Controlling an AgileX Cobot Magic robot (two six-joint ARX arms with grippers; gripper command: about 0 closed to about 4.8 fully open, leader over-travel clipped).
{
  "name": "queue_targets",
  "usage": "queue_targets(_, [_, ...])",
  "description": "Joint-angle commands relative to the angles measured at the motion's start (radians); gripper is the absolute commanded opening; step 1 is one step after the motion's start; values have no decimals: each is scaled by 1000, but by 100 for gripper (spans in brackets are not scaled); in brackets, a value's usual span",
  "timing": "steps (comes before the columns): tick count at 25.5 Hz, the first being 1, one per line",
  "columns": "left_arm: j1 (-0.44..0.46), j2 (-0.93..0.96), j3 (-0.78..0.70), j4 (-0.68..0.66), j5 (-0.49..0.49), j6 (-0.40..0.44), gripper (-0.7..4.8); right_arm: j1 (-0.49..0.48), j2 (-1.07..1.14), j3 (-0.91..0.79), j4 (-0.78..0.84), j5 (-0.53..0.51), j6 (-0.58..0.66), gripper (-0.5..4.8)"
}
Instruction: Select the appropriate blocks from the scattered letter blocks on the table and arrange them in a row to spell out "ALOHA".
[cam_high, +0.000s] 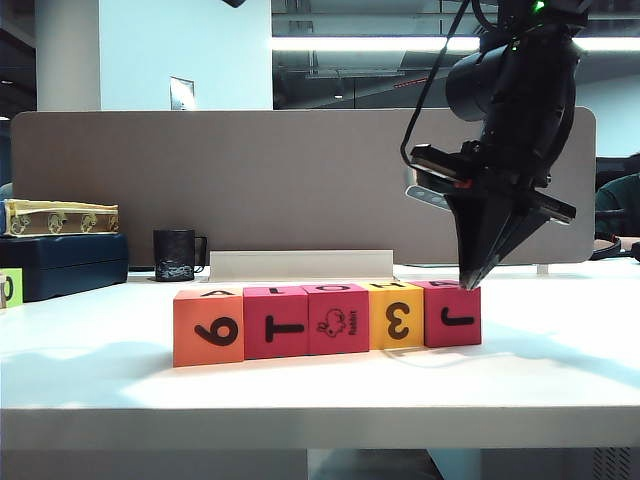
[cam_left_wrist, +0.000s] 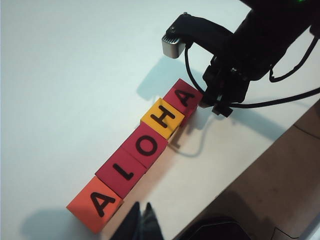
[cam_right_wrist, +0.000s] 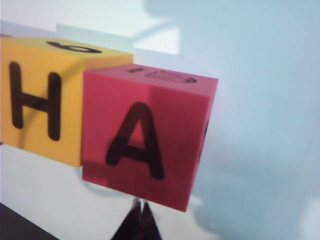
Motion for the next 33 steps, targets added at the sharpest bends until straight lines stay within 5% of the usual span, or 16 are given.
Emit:
queue_targets(1, [0, -5, 2, 5, -2, 4, -6, 2, -1, 5, 14, -5, 5, -6])
queue_targets(7, [0, -6, 2, 5, -11, 5, -6, 3, -4, 5, -19, -59, 23, -6])
queue_targets(13, [0, -73, 2, 43, -243, 56, -6, 3, -76, 5, -35, -58, 11, -6])
queue_targets(19, [38, -203, -34, 82, -335, 56, -6, 3, -239, 5, 30, 28, 13, -6])
queue_targets(27, [153, -385, -263, 142, -352, 52, -6, 3, -399, -13, 36, 116, 12, -6])
queue_targets(33, [168, -562, -492, 180, -360, 0, -6, -5, -563, -210, 101, 139, 24, -6])
